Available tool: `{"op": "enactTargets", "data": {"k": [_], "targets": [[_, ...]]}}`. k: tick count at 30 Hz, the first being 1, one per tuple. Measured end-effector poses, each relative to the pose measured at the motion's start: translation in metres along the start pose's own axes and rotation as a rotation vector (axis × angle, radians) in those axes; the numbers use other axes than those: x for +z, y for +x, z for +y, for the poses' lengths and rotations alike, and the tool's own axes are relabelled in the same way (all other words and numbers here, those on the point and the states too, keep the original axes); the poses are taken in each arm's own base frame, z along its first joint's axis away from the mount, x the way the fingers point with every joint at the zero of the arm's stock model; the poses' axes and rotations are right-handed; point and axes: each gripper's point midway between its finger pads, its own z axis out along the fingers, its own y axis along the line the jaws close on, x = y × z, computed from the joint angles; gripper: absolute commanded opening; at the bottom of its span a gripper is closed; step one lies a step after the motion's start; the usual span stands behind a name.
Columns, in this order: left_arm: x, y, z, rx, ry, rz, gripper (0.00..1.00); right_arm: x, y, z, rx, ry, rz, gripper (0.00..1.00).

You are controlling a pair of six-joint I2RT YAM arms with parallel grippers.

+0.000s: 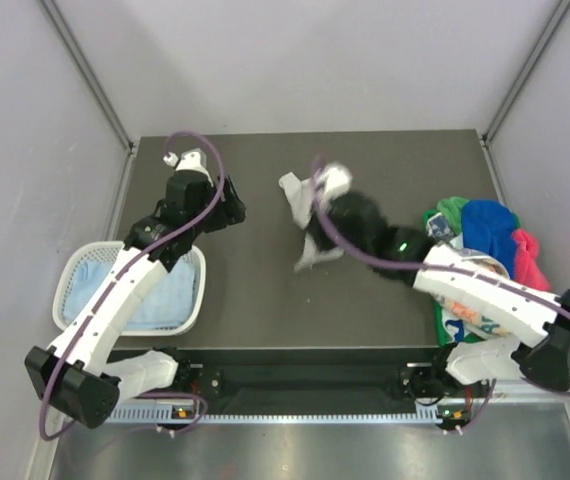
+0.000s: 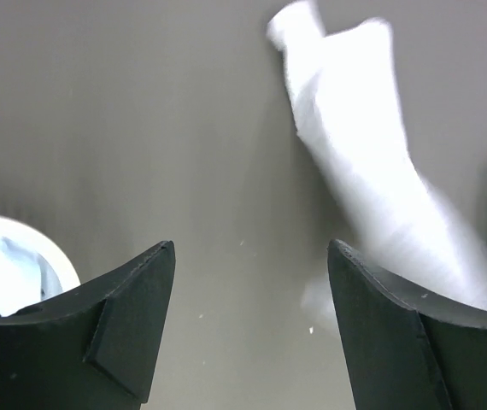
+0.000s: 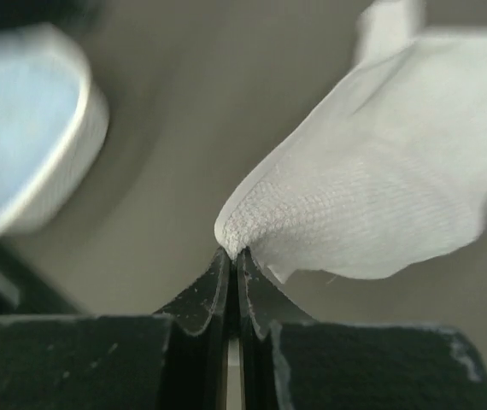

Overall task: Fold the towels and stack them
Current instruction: Move the towel to the center of the board

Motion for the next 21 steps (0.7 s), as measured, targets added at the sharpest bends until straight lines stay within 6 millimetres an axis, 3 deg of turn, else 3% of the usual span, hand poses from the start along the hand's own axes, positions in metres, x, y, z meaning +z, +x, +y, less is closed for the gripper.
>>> {"op": "enactTargets", "data": {"k": [2, 5, 7, 9, 10, 13, 15, 17, 21], "targets": [[0.013, 0.016, 0.008, -0.014, -0.029, 0.044, 0.77, -0.003, 0.083, 0.045, -0.087, -0.109, 0.173, 0.0], [0.037, 0.045, 0.018, -0.035, -0.076, 0.131, 0.76, -0.02, 0.182, 0.081, -0.184, -0.188, 0.39, 0.0], [0.055, 0.064, 0.024, -0.05, -0.107, 0.19, 0.76, -0.03, 0.22, 0.09, -0.218, -0.201, 0.473, 0.03], [0.073, 0.082, 0.028, -0.064, -0.132, 0.248, 0.75, -0.037, 0.237, 0.09, -0.231, -0.195, 0.516, 0.12], [0.082, 0.091, 0.029, -0.071, -0.14, 0.275, 0.75, -0.037, 0.237, 0.089, -0.228, -0.186, 0.517, 0.27], [0.106, 0.112, 0.033, -0.082, -0.165, 0.338, 0.74, -0.035, 0.219, 0.083, -0.206, -0.152, 0.456, 0.53], [0.121, 0.12, 0.034, -0.079, -0.185, 0.373, 0.73, -0.035, 0.199, 0.074, -0.178, -0.134, 0.404, 0.54], [0.142, 0.119, 0.032, -0.074, -0.208, 0.383, 0.74, -0.028, 0.169, 0.052, -0.116, -0.089, 0.346, 0.59], [0.183, 0.103, 0.027, -0.064, -0.251, 0.342, 0.73, 0.002, 0.102, -0.028, 0.012, 0.106, 0.218, 0.61]]}}
